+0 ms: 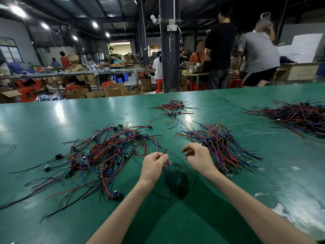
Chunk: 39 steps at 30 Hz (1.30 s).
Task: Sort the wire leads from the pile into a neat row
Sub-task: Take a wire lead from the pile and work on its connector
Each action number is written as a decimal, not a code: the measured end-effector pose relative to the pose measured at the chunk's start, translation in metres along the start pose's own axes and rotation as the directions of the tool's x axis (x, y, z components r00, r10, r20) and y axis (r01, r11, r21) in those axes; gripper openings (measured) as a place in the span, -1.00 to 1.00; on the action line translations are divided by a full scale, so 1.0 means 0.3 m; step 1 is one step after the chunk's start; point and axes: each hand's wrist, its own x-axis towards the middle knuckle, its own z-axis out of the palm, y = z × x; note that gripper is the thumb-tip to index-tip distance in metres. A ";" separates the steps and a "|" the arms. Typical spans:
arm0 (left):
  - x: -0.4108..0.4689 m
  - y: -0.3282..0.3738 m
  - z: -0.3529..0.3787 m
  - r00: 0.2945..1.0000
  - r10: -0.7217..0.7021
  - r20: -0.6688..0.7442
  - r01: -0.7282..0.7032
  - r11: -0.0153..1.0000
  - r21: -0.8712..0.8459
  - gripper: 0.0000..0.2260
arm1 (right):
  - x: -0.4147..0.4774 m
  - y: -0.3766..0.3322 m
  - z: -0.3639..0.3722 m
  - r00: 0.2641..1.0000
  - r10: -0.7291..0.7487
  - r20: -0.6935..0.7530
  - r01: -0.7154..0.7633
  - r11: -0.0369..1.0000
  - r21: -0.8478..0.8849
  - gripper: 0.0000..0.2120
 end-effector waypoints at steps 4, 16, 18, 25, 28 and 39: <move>-0.003 0.008 -0.003 0.997 -0.011 0.073 0.020 0.993 -0.119 -0.81 | 0.001 0.000 -0.002 0.997 0.067 0.035 -0.068 0.997 0.032 -0.79; -0.028 0.015 0.001 0.920 -0.005 0.392 0.073 0.984 -0.159 -0.82 | -0.009 -0.064 -0.024 0.728 0.204 0.654 -0.677 0.363 0.641 -0.81; -0.029 0.014 0.002 0.910 -0.017 0.413 0.090 0.983 -0.157 -0.84 | -0.010 -0.065 -0.023 0.716 0.176 0.675 -0.688 0.337 0.642 -0.76; -0.027 0.018 -0.001 0.861 -0.060 0.506 0.211 0.946 -0.245 -0.91 | -0.012 -0.063 -0.023 0.733 0.083 0.675 -0.672 0.242 0.700 -0.86; -0.030 0.025 -0.003 0.854 -0.078 0.515 0.228 0.945 -0.234 -0.92 | -0.014 -0.074 -0.012 0.809 0.089 0.581 -0.576 0.318 0.753 -0.77; -0.034 0.037 -0.002 0.858 -0.171 0.484 0.343 0.893 -0.291 -0.76 | -0.022 -0.066 0.017 0.950 0.075 0.303 -0.270 0.688 0.674 -0.78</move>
